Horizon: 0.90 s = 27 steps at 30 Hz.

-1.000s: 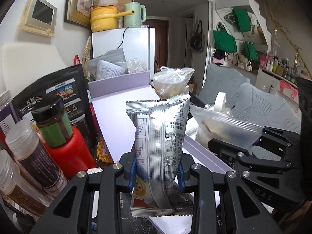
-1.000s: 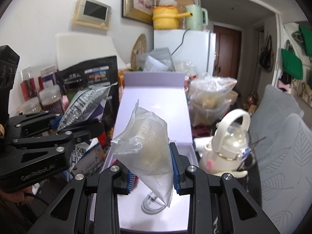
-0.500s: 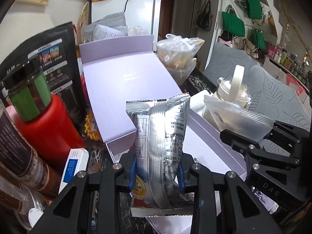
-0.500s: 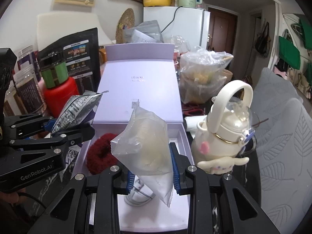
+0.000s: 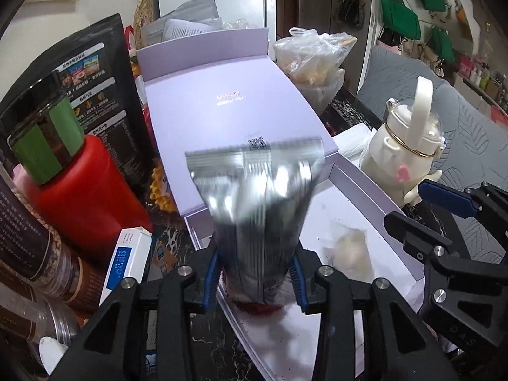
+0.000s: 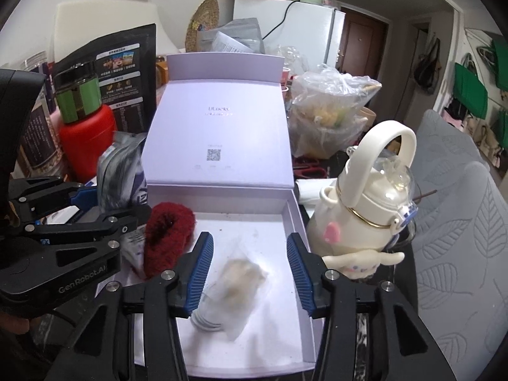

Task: Organize soft objects
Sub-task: 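Open the right gripper to drop the clear bag in the box while the left gripper releases the silver packet, then withdraw both grippers from the box back toward the snack pile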

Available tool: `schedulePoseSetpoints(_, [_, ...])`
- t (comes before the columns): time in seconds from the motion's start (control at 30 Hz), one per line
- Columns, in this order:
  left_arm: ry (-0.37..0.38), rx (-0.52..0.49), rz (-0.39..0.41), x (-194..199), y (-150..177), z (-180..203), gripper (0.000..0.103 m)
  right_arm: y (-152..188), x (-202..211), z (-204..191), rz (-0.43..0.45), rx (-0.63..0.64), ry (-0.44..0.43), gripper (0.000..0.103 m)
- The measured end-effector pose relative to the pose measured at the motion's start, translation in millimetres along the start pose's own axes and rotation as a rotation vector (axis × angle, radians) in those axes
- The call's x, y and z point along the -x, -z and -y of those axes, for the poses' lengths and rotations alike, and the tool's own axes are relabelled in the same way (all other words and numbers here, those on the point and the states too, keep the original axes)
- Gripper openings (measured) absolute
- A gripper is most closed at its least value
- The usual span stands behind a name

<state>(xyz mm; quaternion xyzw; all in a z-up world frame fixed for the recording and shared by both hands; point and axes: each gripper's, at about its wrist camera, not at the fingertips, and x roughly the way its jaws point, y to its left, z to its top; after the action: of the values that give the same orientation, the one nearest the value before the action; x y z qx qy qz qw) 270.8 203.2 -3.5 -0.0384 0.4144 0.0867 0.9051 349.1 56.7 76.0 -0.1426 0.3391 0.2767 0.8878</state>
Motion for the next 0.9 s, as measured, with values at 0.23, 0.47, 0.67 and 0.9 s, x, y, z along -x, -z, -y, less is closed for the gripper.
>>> schedulePoseSetpoints(0.23, [-0.031, -0.007, 0.01, 2, 1, 2, 0.064, 1, -5, 10, -0.023, -0.034, 0.003, 0.048])
schedulePoseSetpoints(0.47, [-0.011, -0.015, 0.004, 3, 1, 5, 0.064, 1, -5, 15, -0.031, -0.048, 0.0, 0.048])
schedulePoseSetpoints(0.67, [-0.001, -0.002, 0.01, 12, -2, 0, 0.064, 1, 2, 17, -0.016, -0.06, -0.015, 0.048])
schedulePoseSetpoints(0.9, [0.03, 0.025, 0.042, 34, -5, -7, 0.064, 3, 10, 15, -0.007, -0.075, -0.046, 0.048])
